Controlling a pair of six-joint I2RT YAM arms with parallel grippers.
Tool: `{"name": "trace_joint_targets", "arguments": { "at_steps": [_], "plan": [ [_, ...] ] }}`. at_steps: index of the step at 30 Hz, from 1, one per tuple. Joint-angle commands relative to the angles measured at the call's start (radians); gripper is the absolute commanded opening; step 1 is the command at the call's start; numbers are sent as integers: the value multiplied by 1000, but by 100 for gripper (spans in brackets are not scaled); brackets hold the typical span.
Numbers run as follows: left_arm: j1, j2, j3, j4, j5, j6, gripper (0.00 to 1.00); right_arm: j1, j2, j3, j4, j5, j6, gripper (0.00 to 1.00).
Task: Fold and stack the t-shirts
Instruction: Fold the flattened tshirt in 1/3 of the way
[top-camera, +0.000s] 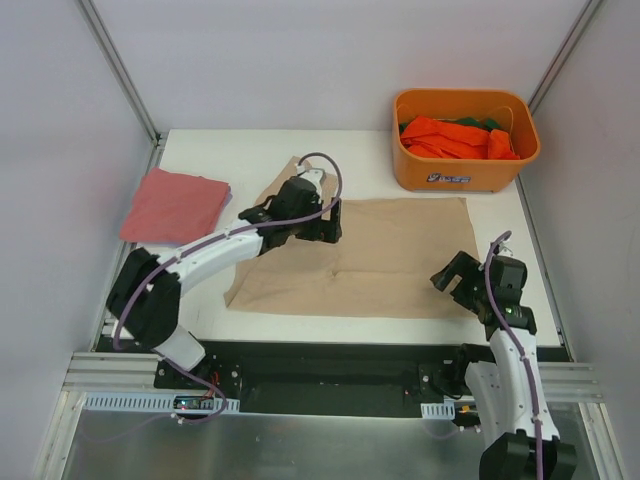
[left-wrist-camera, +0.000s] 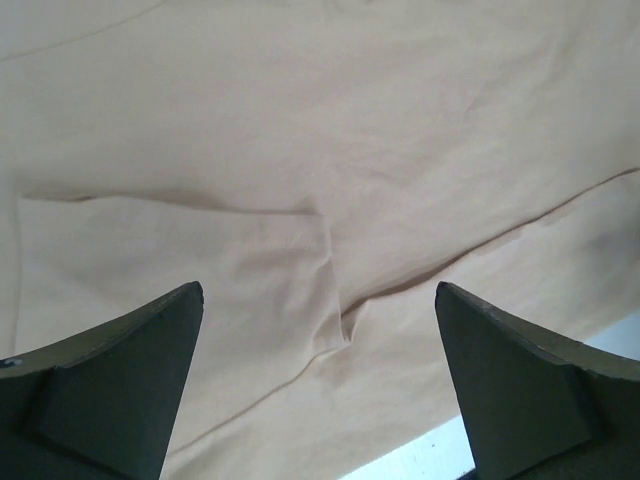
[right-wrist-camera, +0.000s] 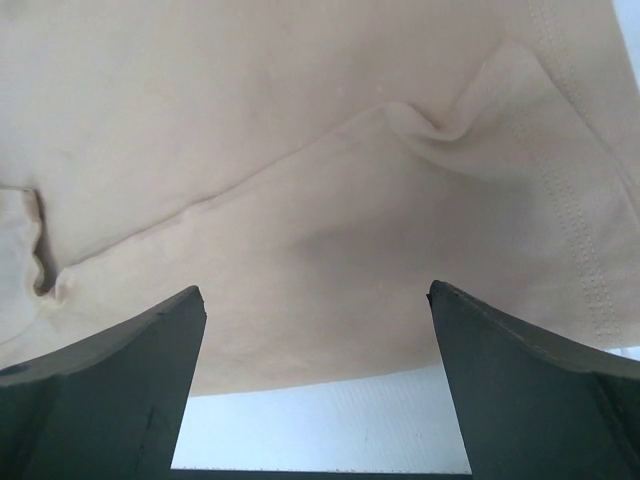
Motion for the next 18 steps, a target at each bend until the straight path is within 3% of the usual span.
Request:
{"name": "trace_joint_targets", "arguments": {
  "at_steps": [1, 8, 12, 14, 18],
  "plan": [
    [-5, -160, -176, 61, -116, -100, 99, 6, -100, -18, 45, -9, -11, 96],
    [7, -259, -444, 138, -170, -223, 99, 6, -30, -10, 72, -75, 5, 96],
    [17, -259, -530, 144, -202, -296, 99, 6, 117, -10, 216, -152, 31, 96],
    [30, -270, -566, 144, -220, -315, 99, 6, 207, 30, 197, -85, 22, 96],
    [70, -328, -655, 139, -240, -400, 99, 4, 391, 129, 111, 212, 26, 96]
  ]
}}
